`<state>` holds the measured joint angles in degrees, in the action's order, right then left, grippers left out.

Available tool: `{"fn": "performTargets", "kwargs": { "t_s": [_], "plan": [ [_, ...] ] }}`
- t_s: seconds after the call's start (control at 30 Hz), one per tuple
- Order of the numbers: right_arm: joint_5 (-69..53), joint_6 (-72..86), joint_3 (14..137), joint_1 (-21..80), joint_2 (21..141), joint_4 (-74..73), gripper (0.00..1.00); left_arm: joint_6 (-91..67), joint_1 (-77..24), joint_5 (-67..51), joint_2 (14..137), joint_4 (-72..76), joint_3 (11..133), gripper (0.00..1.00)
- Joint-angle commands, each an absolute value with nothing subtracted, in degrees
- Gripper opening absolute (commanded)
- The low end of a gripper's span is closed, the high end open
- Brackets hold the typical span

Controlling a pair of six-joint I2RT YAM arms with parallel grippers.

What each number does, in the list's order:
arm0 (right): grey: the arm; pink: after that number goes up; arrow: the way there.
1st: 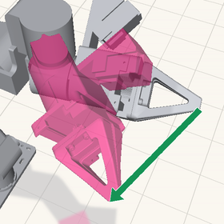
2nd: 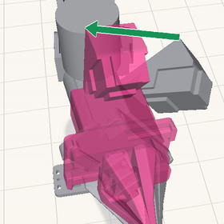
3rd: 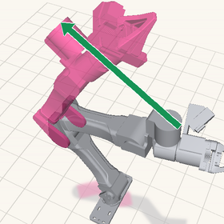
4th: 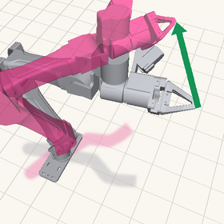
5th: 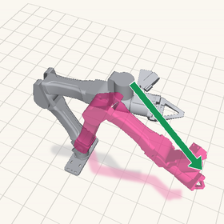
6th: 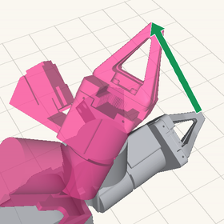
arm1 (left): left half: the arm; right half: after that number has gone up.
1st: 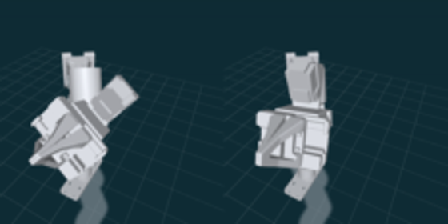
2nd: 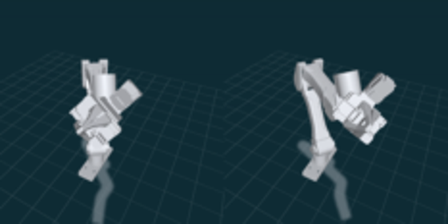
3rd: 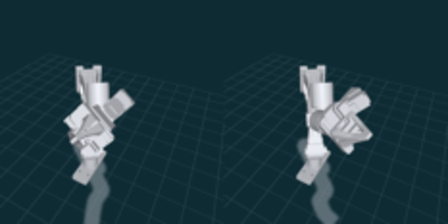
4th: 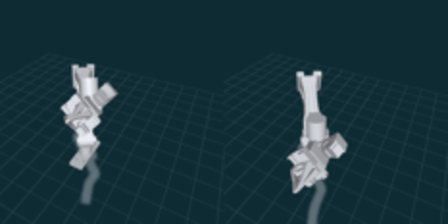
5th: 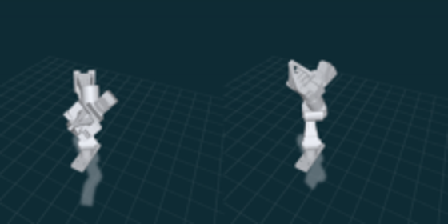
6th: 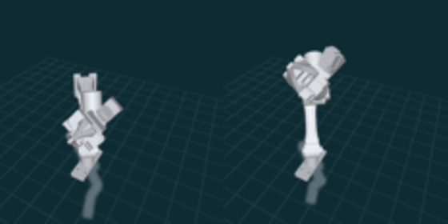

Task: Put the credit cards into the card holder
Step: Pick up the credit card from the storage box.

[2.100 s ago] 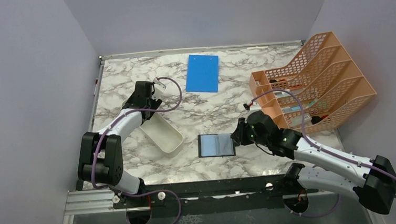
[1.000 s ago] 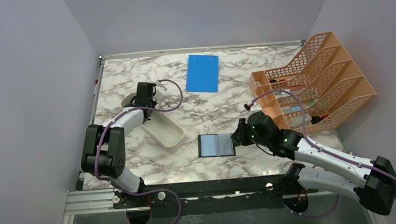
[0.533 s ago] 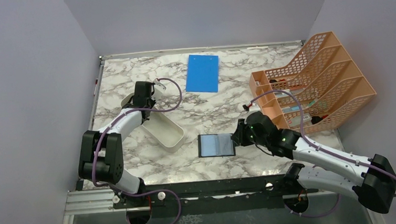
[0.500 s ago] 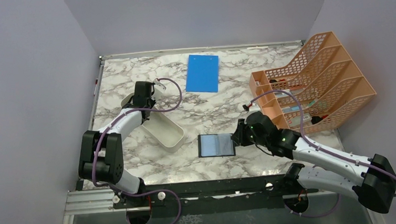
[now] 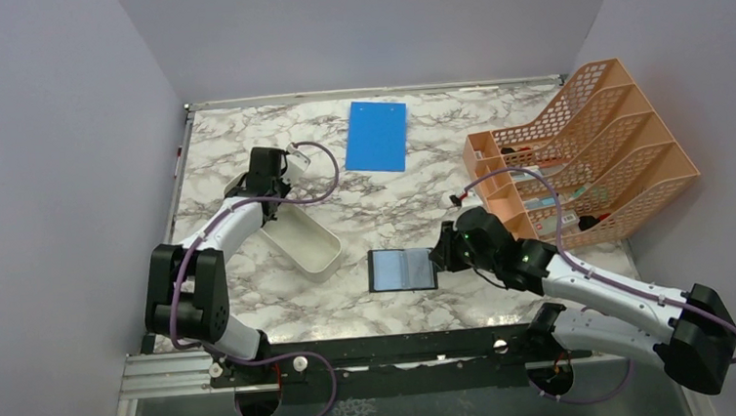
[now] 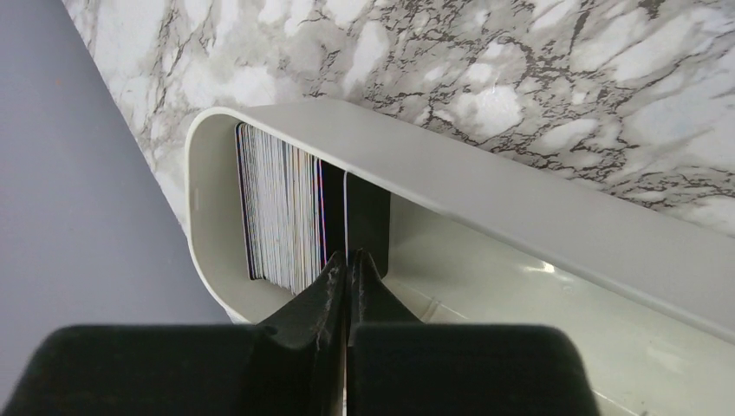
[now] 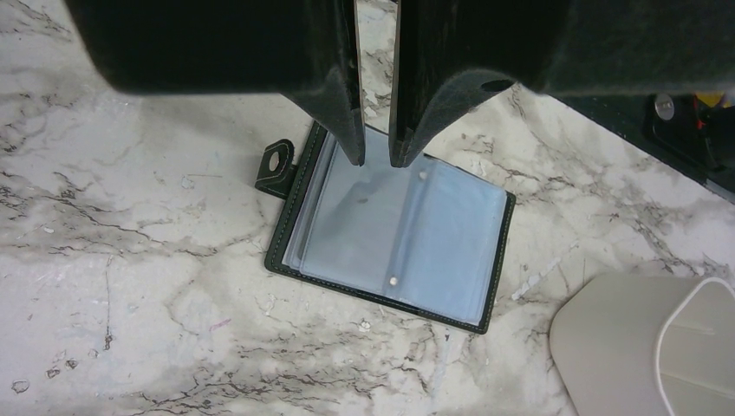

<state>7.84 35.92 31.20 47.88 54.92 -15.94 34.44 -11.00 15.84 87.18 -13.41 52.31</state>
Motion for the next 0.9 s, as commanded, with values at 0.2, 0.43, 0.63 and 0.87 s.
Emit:
{"fn": "performTargets", "kwargs": {
  "t_s": [0.2, 0.43, 0.63, 0.87],
  "plan": [
    [6.1, 35.2, 30.9, 47.7, 55.8, -14.3, 0.22, 26.3, -10.9, 6.0, 79.8, -21.6, 58.0, 0.0],
    [2.8, 35.4, 31.2, 47.7, 56.0, -14.0, 0.24, 16.8, -10.8, -1.3, 73.0, -21.9, 59.0, 0.0],
    [0.9, 37.3, 30.4, 47.7, 56.9, -13.3, 0.27, 2.8, -10.8, -9.0, 68.5, -20.3, 59.3, 0.0],
    [0.5, 38.4, 29.2, 47.7, 58.3, -12.4, 0.3, -19.4, -10.8, -26.6, 65.0, -17.4, 60.0, 0.0]
  ]
}}
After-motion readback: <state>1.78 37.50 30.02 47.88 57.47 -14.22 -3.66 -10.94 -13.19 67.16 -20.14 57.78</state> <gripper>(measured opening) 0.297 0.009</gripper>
